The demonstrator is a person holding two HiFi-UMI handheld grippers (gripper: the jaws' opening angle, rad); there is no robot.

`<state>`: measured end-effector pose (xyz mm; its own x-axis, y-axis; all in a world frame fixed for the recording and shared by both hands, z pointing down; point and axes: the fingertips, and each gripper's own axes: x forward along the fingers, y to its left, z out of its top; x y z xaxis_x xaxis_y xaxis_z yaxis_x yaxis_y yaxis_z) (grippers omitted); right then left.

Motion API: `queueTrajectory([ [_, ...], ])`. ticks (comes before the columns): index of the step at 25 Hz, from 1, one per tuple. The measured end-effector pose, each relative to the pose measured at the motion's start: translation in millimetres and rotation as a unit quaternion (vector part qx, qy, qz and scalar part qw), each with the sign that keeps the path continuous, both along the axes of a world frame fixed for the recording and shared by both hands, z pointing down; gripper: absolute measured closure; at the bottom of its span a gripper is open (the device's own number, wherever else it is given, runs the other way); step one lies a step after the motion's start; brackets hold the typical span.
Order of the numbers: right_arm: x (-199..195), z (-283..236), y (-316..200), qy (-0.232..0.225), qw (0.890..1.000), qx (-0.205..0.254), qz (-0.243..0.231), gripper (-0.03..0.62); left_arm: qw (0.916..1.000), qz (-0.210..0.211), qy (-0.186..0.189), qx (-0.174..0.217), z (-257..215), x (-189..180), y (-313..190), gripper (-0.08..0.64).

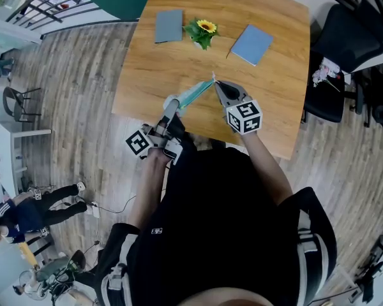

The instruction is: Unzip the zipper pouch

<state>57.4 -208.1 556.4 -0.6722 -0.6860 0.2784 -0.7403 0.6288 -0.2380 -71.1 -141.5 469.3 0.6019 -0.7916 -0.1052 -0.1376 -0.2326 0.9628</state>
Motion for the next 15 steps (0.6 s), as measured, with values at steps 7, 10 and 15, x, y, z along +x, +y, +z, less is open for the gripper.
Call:
queueTrajectory([
  [7, 0.3, 1.8, -2.1, -0.001, 1.0, -0.004, 0.001, 0.586, 1.0, 0.003, 0.001, 0.001, -0.9, 2.4, -1.8, 0.554],
  [10, 0.4, 4.1, -4.5, 0.0, 1.0, -0.005, 0.002, 0.586, 1.0, 0.003, 0.0, 0.0, 1.1, 2.4, -3.4, 0.554],
  [15, 1.8, 5.3, -9.1, -0.006, 1.0, -0.007, 0.005, 0.586, 1.0, 0.004, -0.003, 0.0, 2.6, 3.0, -6.7, 0.554],
])
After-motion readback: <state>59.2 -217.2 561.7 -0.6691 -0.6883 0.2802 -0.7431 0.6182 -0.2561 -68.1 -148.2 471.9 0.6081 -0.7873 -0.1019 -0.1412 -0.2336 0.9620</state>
